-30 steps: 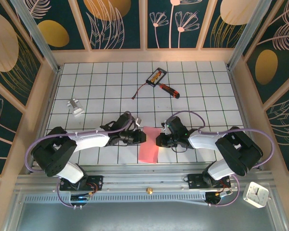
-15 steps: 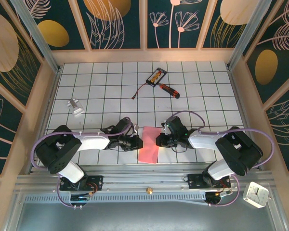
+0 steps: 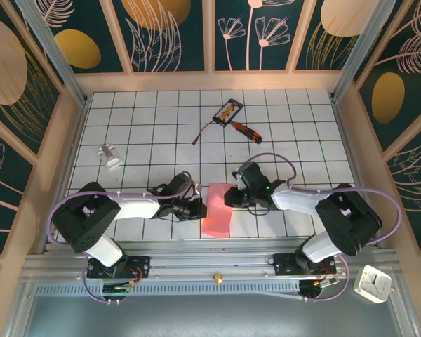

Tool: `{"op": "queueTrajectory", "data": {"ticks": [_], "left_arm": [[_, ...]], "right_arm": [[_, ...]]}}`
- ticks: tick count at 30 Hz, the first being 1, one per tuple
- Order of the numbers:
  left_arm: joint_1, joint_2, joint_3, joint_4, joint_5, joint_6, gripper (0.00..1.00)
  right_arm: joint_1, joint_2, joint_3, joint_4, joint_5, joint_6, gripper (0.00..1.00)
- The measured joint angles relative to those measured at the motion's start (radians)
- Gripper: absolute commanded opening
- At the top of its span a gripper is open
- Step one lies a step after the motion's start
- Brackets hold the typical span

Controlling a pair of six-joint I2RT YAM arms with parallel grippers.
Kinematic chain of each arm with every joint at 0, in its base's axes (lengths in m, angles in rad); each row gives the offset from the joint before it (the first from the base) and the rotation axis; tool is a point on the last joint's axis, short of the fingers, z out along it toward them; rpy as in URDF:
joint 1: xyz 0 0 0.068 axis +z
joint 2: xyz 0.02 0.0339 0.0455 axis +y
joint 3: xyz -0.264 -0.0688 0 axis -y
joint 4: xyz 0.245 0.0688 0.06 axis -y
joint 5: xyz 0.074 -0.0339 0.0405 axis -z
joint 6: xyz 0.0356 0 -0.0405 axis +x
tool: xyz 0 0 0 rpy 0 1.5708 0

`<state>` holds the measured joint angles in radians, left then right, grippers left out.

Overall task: Fold a paper plane with a square sheet of paper (pick it up from the middle)
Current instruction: Fold the square sheet of paper in half at the bottom-center of the table.

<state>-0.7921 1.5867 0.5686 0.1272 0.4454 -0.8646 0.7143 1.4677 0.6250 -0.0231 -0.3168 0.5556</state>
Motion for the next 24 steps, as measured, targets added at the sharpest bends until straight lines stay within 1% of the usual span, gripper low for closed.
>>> {"op": "queueTrajectory", "data": {"ticks": [3, 6, 10, 17, 24], "left_arm": [[0.0, 0.002, 0.0, 0.001, 0.001, 0.009, 0.08], [0.001, 0.005, 0.0, 0.004, 0.005, 0.016, 0.07], [0.001, 0.008, 0.0, 0.009, 0.008, 0.021, 0.05], [0.001, 0.013, 0.002, 0.011, 0.011, 0.023, 0.0], [0.001, 0.02, 0.011, 0.007, 0.008, 0.045, 0.0]], "right_arm": [[0.0, -0.008, 0.033, 0.043, -0.043, 0.02, 0.17], [0.003, 0.008, 0.053, 0.105, -0.092, 0.052, 0.11], [0.017, 0.099, 0.087, 0.165, -0.141, 0.092, 0.04], [0.055, 0.225, 0.1, 0.216, -0.184, 0.142, 0.01], [0.044, 0.311, 0.132, 0.215, -0.194, 0.149, 0.0]]}}
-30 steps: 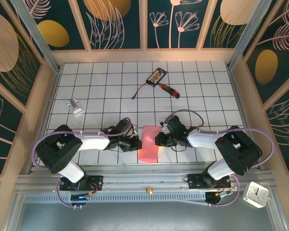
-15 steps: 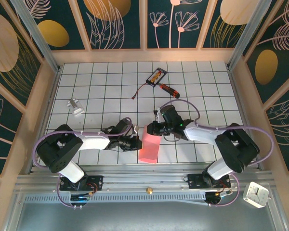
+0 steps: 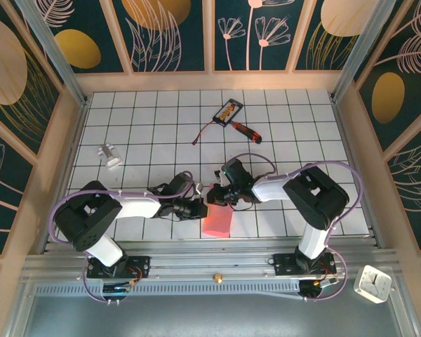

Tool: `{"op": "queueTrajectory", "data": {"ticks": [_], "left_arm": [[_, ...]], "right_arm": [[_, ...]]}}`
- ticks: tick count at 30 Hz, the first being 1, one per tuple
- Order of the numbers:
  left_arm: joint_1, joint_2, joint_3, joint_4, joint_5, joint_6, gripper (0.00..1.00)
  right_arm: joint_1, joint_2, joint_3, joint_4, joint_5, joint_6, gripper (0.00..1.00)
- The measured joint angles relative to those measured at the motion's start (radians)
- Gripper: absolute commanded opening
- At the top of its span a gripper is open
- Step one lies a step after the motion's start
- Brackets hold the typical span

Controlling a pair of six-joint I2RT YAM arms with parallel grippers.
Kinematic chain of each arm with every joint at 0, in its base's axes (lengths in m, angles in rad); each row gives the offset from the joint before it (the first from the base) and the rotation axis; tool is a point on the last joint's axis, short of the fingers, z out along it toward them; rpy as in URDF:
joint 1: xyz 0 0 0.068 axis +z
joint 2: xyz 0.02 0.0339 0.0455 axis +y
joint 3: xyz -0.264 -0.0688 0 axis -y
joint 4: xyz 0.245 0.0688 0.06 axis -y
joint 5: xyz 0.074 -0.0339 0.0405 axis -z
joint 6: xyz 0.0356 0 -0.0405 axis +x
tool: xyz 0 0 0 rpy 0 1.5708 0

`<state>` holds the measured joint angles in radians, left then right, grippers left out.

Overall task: Fold a paper plane with a square sheet of paper (pick it up from the middle)
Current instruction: Fold the square sheet of paper in half at the bottom-center of the table.

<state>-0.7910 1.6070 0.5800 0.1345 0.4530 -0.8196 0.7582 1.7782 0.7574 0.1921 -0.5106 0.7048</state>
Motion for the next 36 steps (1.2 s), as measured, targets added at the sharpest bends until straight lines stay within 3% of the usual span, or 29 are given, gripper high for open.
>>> {"op": "queueTrajectory", "data": {"ticks": [25, 33, 36], "left_arm": [[0.0, 0.048, 0.05, -0.003, -0.072, 0.159, 0.0], [0.0, 0.048, 0.05, -0.003, -0.073, 0.166, 0.0], [0.0, 0.048, 0.05, -0.002, -0.073, 0.166, 0.0]], "right_arm": [[-0.14, 0.196, 0.273, -0.123, -0.09, -0.026, 0.0], [-0.187, 0.266, 0.383, -0.148, -0.082, -0.042, 0.0], [-0.232, 0.28, 0.422, -0.135, -0.019, -0.069, 0.0]]}}
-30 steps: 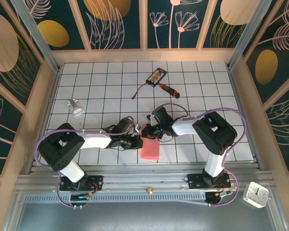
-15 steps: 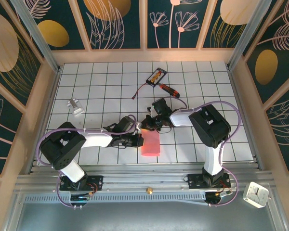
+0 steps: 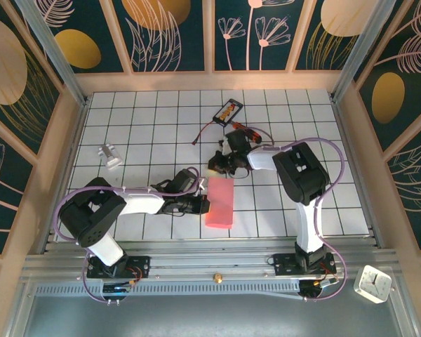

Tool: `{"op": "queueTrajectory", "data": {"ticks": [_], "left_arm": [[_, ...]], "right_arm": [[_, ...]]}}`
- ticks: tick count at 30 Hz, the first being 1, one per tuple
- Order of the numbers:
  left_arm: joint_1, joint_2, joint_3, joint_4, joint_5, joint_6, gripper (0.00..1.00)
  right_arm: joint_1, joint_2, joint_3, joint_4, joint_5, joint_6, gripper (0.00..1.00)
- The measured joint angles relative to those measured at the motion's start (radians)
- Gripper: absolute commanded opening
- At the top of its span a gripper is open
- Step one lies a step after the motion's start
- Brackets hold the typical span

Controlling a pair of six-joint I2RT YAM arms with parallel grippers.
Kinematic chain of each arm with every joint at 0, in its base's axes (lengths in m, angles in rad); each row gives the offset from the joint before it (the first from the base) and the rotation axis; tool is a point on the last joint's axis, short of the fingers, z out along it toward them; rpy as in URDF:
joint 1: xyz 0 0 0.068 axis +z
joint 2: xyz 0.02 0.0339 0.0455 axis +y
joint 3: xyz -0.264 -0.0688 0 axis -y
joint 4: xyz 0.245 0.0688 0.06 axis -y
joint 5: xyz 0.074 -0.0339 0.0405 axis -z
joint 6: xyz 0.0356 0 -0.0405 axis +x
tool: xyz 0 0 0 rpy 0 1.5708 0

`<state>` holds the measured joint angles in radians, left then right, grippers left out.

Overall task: Fold a paper plane with a square sheet of paper (pick it up from the middle)
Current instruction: Fold the square sheet of paper in half at the bottom-center of the table.

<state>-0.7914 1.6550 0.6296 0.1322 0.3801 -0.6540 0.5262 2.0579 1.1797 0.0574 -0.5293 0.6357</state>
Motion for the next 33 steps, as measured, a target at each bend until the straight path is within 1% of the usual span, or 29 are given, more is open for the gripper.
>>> {"op": "queueTrajectory", "data": {"ticks": [3, 6, 9, 12, 15, 17, 22, 24, 25, 27, 28, 30, 33], "left_arm": [[0.0, 0.0, 0.001, 0.0, 0.0, -0.001, 0.0], [0.0, -0.001, 0.001, 0.0, 0.0, -0.001, 0.0], [0.0, -0.001, 0.006, -0.002, 0.0, -0.001, 0.0], [0.0, -0.001, 0.007, -0.003, 0.0, -0.001, 0.0], [0.0, -0.001, 0.008, -0.005, 0.0, -0.001, 0.0], [0.0, -0.001, 0.011, -0.007, 0.0, 0.0, 0.0], [0.0, -0.001, 0.021, -0.023, 0.0, 0.0, 0.0], [-0.001, -0.001, 0.031, -0.039, -0.003, 0.0, 0.0], [-0.002, -0.003, 0.038, -0.052, -0.007, 0.0, 0.05], [-0.007, -0.006, 0.049, -0.075, -0.017, -0.002, 0.19], [-0.01, -0.011, 0.056, -0.088, -0.021, -0.005, 0.24], [-0.013, -0.025, 0.069, -0.116, -0.026, -0.013, 0.28], [-0.006, -0.041, 0.077, -0.143, -0.021, -0.024, 0.28]], "right_arm": [[-0.045, -0.031, -0.021, 0.01, 0.048, -0.027, 0.0], [-0.051, -0.125, -0.103, 0.021, 0.061, -0.03, 0.0], [-0.018, -0.233, -0.191, 0.044, 0.054, -0.024, 0.0], [0.039, -0.28, -0.248, 0.095, 0.031, -0.003, 0.0], [0.09, -0.264, -0.271, 0.119, 0.012, 0.017, 0.0], [0.108, -0.237, -0.272, 0.135, 0.004, 0.029, 0.0], [0.112, -0.156, -0.272, 0.16, -0.002, 0.045, 0.0], [0.105, -0.146, -0.272, 0.173, -0.009, 0.047, 0.0], [0.103, -0.145, -0.273, 0.175, -0.011, 0.047, 0.0], [0.103, -0.145, -0.278, 0.181, -0.011, 0.045, 0.0], [0.102, -0.145, -0.282, 0.189, -0.013, 0.045, 0.0], [0.102, -0.145, -0.293, 0.21, -0.015, 0.044, 0.0], [0.099, -0.146, -0.308, 0.24, -0.022, 0.044, 0.0]]}}
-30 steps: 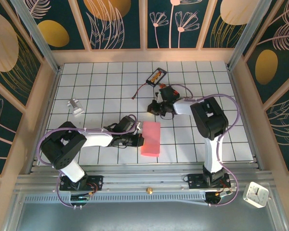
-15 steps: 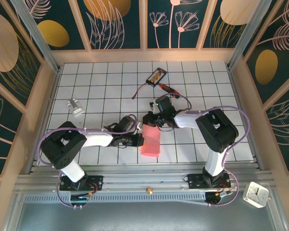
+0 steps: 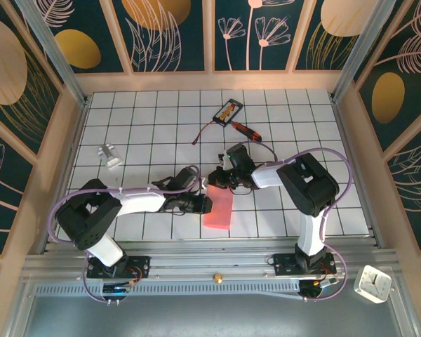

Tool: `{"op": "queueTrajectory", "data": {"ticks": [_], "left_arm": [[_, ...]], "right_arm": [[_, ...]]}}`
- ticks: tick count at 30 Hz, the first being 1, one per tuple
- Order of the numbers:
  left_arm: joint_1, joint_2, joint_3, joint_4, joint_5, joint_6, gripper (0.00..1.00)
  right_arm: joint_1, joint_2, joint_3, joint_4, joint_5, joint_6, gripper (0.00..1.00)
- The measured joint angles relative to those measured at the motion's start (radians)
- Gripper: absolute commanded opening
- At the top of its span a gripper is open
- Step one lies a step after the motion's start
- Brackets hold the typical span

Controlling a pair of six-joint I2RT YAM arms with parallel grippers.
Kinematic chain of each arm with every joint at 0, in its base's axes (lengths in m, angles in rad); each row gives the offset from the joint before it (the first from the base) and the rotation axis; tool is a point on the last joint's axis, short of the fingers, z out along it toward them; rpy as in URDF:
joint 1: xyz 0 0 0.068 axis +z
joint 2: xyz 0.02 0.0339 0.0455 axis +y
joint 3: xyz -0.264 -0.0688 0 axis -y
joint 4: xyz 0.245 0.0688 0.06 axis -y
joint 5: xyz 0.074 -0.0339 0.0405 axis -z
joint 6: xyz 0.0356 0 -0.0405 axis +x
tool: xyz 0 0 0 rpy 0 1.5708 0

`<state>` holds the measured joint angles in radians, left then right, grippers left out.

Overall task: Fold a paper plane with a square sheet of paper (pick it up from the middle)
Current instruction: Fold the square sheet of paper in half at the bottom-center of the table.

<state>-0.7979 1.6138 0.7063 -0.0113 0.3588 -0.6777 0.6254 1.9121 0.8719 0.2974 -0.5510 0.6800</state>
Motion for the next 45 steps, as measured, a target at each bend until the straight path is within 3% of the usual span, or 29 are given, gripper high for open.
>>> {"op": "queueTrajectory", "data": {"ticks": [8, 21, 45], "left_arm": [[0.086, 0.026, 0.011, 0.093, 0.082, -0.09, 0.0], [0.126, 0.134, -0.003, 0.209, 0.162, -0.146, 0.0], [0.079, 0.018, -0.193, 0.302, 0.256, -0.102, 0.0]], "right_arm": [[-0.001, -0.001, -0.007, 0.014, -0.001, -0.001, 0.0], [-0.001, -0.001, -0.008, 0.014, 0.0, -0.005, 0.0], [-0.001, -0.001, -0.008, 0.011, 0.001, -0.016, 0.0]]}}
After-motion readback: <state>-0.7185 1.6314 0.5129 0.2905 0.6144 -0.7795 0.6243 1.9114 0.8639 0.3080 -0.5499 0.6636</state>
